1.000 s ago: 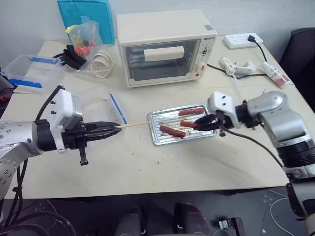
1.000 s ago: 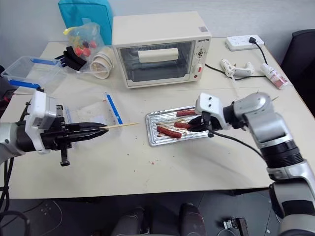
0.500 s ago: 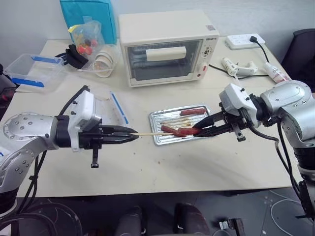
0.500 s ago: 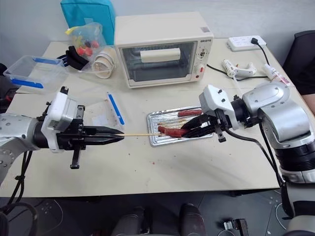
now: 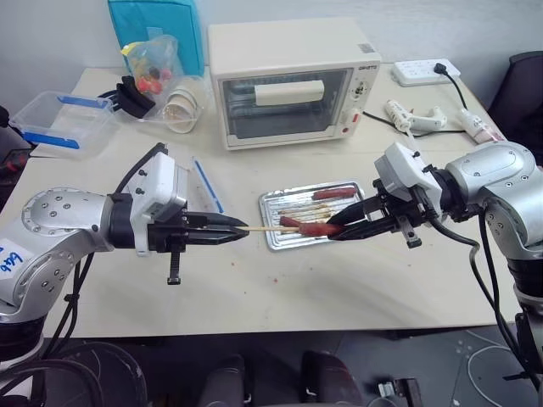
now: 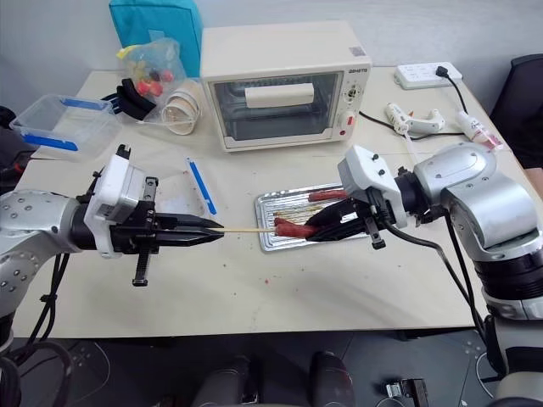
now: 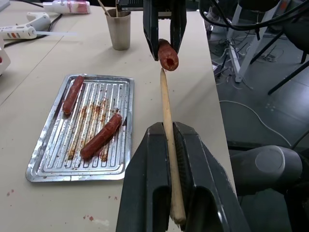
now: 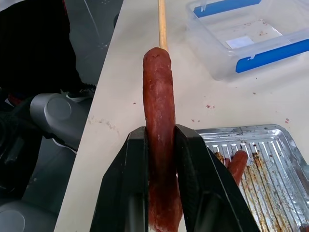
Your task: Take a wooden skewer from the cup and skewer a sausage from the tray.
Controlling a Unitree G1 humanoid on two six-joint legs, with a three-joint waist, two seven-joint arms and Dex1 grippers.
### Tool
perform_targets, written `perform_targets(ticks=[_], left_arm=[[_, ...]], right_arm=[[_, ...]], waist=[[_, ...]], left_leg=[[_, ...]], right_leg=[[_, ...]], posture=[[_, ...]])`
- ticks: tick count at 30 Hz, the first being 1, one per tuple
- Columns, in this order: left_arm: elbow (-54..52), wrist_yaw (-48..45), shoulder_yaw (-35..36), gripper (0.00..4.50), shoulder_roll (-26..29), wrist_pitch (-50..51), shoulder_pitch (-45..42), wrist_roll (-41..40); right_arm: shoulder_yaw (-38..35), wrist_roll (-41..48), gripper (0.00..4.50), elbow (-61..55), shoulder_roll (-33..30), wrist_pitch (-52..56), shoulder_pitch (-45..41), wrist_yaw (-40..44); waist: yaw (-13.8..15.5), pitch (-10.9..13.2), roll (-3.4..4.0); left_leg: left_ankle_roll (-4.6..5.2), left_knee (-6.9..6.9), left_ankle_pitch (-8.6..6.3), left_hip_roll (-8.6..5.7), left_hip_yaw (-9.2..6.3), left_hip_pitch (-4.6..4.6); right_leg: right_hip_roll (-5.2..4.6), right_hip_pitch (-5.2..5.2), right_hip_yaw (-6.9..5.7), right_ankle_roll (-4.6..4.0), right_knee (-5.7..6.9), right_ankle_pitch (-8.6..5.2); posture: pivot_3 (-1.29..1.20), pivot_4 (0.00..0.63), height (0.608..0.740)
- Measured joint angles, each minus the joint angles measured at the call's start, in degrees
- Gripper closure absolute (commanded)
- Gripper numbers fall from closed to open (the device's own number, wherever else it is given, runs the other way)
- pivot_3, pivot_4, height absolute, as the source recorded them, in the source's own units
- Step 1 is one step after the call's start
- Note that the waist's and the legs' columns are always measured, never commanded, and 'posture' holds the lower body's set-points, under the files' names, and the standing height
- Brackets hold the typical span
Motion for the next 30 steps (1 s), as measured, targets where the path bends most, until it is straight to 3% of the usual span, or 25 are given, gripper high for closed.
perform_targets(ticks=[30], left_arm=[[1.51, -2.93, 0.74, 4.50, 1.63, -0.05, -0.28, 1.00]], right_arm=[[0.79, -3.60, 3.72, 3.13, 0.03, -4.26, 2.00, 1.22]], waist=[[0.00, 0.00, 0.00]], left_leg=[[0.00, 0.00, 0.00, 0.00, 0.00, 0.00]], right_leg=[[0.00, 0.00, -0.01, 0.00, 0.00, 0.00]], posture=[[0.00, 0.150, 0.740]])
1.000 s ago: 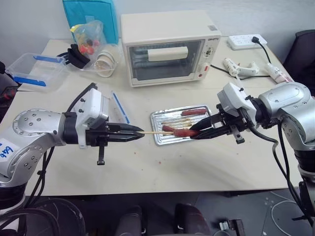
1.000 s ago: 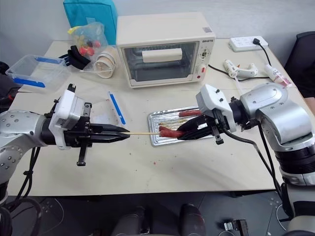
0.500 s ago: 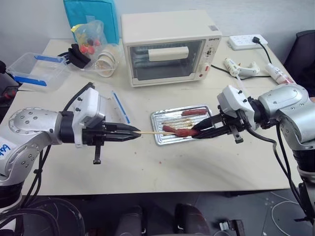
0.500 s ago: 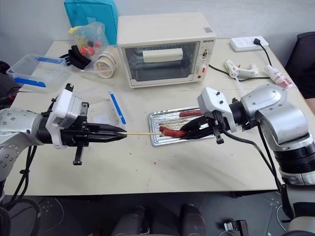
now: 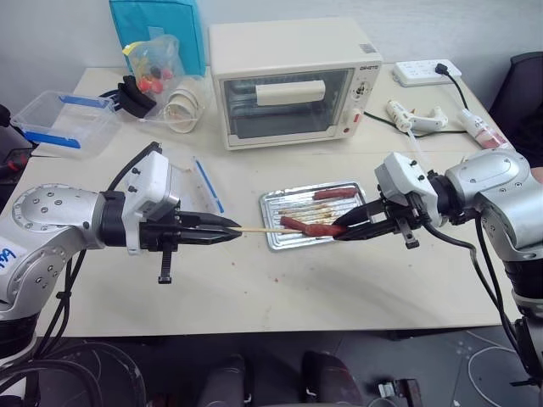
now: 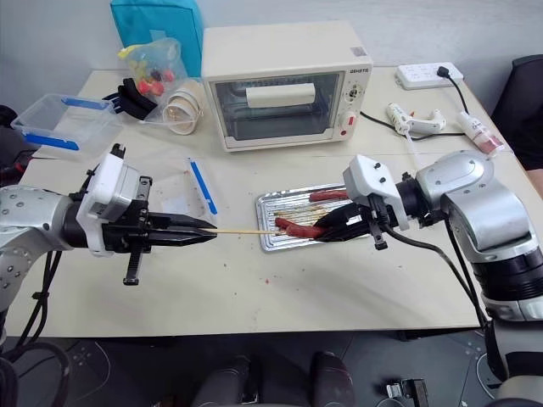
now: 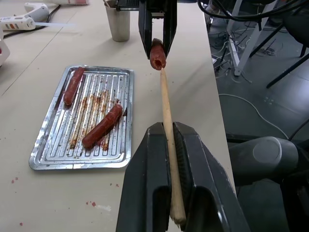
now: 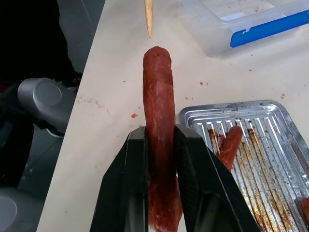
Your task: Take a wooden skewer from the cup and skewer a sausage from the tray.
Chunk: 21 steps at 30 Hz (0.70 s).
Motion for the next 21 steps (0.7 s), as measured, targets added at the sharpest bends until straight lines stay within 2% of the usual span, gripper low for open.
perform_targets(ticks=[10, 21], left_arm=[[0.02, 0.01, -0.27, 4.50, -0.33, -0.09, -1.85, 0.24], [0.02, -0.09, -0.30, 4.50, -0.86, -0.09, -1.84, 0.55]], right_arm=[[-0.01, 2.34, 3.72, -3.52, 0.78, 3.81, -0.02, -1.76], [0.03, 1.69, 3.72, -2.22, 1.44, 2.68, -0.06, -2.18]], waist=[[0.00, 0.00, 0.00], [0.00, 0.00, 0.00]], left_leg=[[0.00, 0.00, 0.00, 0.00, 0.00, 0.00], [0.00, 0.01, 0.00, -0.01, 0.00, 0.00]], right_leg=[[0.00, 0.00, 0.01, 0.00, 0.01, 0.00], [0.00, 0.00, 0.01, 0.00, 0.01, 0.00]], posture=[[0.00, 0.150, 0.740], [0.00, 0.150, 0.740]])
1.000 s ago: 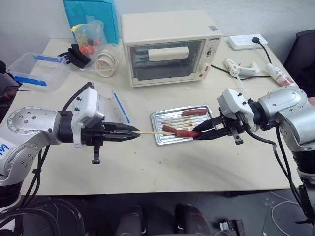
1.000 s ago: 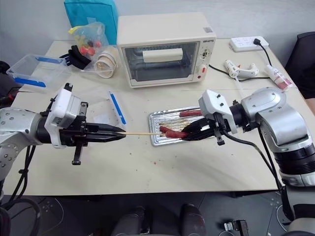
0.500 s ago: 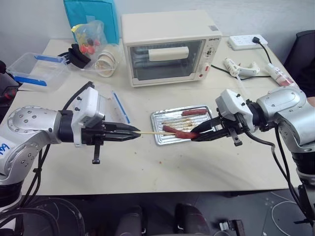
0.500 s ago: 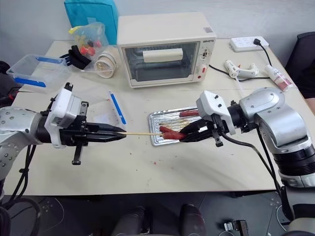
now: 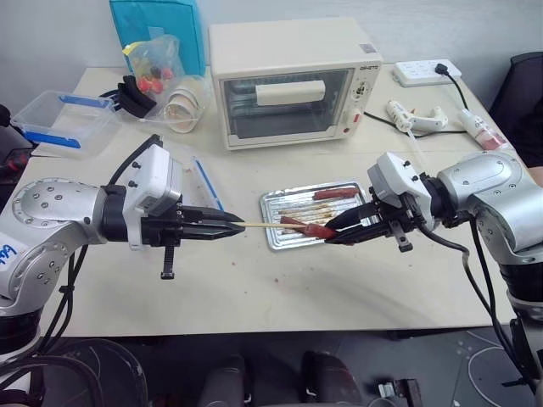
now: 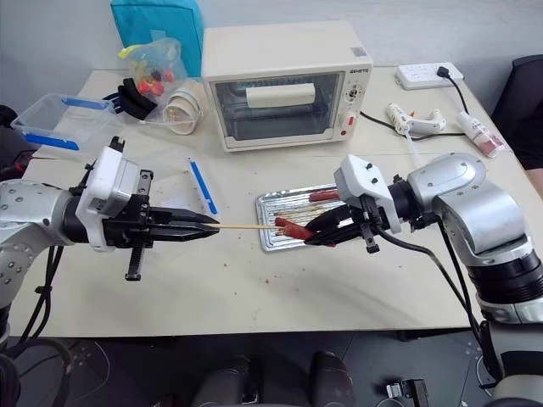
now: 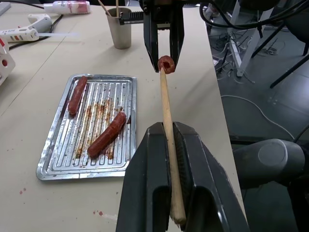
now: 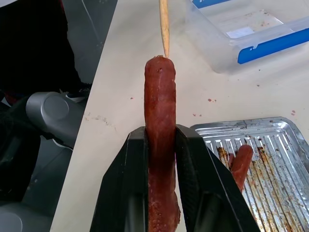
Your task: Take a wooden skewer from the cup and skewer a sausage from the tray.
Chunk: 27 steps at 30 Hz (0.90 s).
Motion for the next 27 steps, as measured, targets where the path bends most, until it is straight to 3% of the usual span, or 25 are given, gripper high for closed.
perform_targets(ticks=[27], left_arm=[[1.52, -1.26, -0.82, 4.50, 0.73, -0.94, -0.92, 1.31]], right_arm=[[0.09, -0.85, 3.72, 0.45, 0.53, -0.92, -0.02, 0.41]], waist=[[0.00, 0.00, 0.00]], left_leg=[[0.00, 0.01, 0.00, 0.00, 0.00, 0.00]], right_leg=[[0.01, 0.00, 0.00, 0.00, 0.00, 0.00]], posture=[[0.00, 0.150, 0.740]])
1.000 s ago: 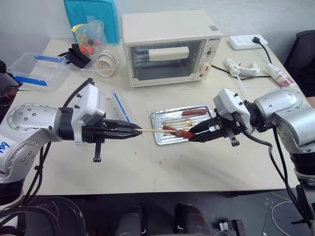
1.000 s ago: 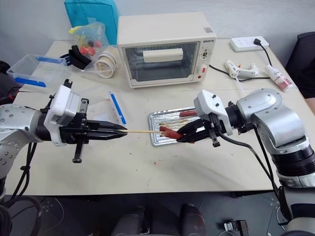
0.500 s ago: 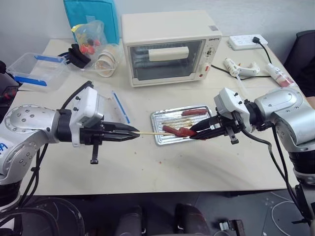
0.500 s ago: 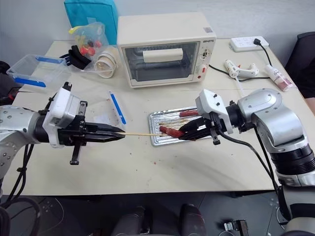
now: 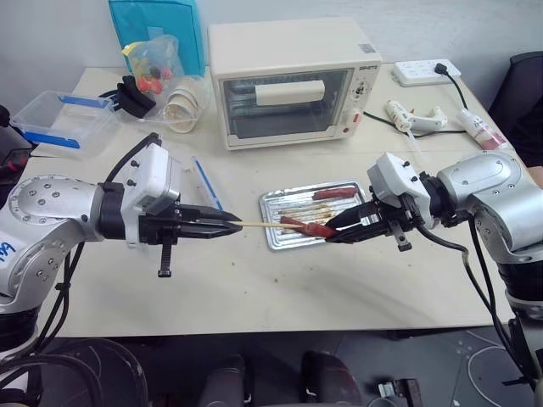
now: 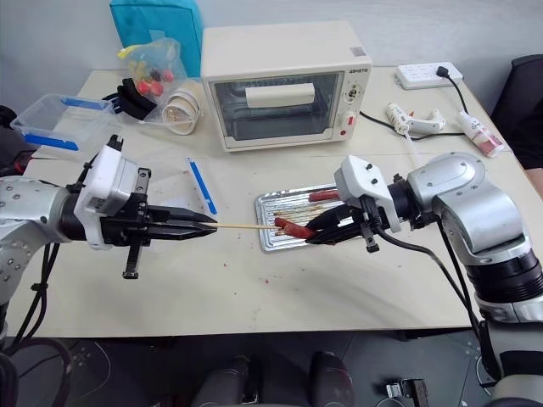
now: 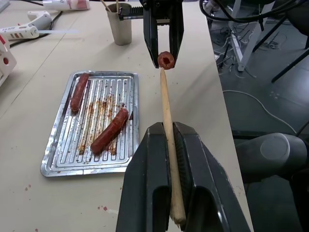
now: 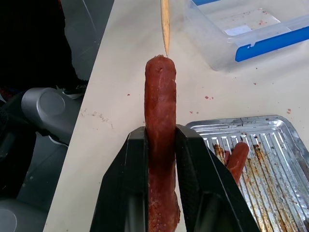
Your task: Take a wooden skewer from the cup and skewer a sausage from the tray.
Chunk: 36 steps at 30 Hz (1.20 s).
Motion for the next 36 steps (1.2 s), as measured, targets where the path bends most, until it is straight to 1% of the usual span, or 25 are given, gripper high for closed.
perform_targets(ticks=[19, 23, 27, 28, 32, 36], left_arm=[[0.51, -0.14, -1.50, 4.50, -0.40, -0.09, -1.61, 0.06], [0.51, -1.24, -1.20, 4.50, 0.77, -0.16, -1.15, 0.18], [0.53, -2.16, 0.13, 4.50, 2.04, -0.19, -0.01, 0.17], [0.53, -2.27, 0.65, 4.50, 2.31, -0.18, 0.05, 0.17], [0.51, -2.58, 1.04, 4.50, 2.51, -0.18, -0.13, 0.17], [0.54, -3.21, -0.64, 4.50, 2.22, -0.57, -2.39, 0.28]], right_arm=[[0.97, -0.32, 3.72, -0.47, 0.92, -0.50, 0.00, -0.07], [1.09, -1.31, 3.72, -0.17, 0.92, -1.93, 0.34, -0.02], [1.10, -1.46, 4.40, 0.40, 0.92, -1.96, 0.57, 0.05], [1.10, -1.46, 4.47, 0.44, 0.92, -1.96, 0.57, 0.07], [1.10, -1.66, 4.47, 0.45, 0.92, -2.06, 0.57, 0.09], [1.22, -2.70, 4.47, 0.56, 0.91, -2.70, 0.57, 0.33]], waist=[[0.04, 0.00, 0.00], [-0.01, 0.00, 0.00], [-0.02, 0.00, 0.00], [-0.02, 0.00, 0.00], [0.07, 0.00, 0.00], [0.04, 0.00, 0.00]], left_leg=[[0.00, 0.01, 0.00, 0.00, 0.00, 0.00], [0.00, 0.01, 0.00, 0.00, 0.00, 0.00], [0.00, 0.01, 0.00, 0.00, 0.00, 0.00], [0.00, 0.01, 0.00, 0.00, 0.00, 0.00], [0.00, 0.01, 0.00, -0.01, 0.00, 0.00], [0.00, 0.01, 0.00, -0.01, 0.01, 0.00]], right_leg=[[0.00, 0.00, 0.00, 0.00, 0.01, 0.00], [0.00, 0.00, 0.00, 0.00, 0.01, 0.00], [0.00, 0.00, 0.00, 0.00, 0.01, 0.00], [0.00, 0.00, 0.00, 0.00, 0.01, 0.00], [-0.01, 0.00, 0.00, 0.00, 0.01, 0.00], [0.00, 0.00, 0.00, 0.00, 0.01, 0.00]], posture=[[0.00, 0.150, 0.740], [0.00, 0.150, 0.740], [0.00, 0.150, 0.740], [0.00, 0.150, 0.740], [0.00, 0.150, 0.740], [0.00, 0.150, 0.740]])
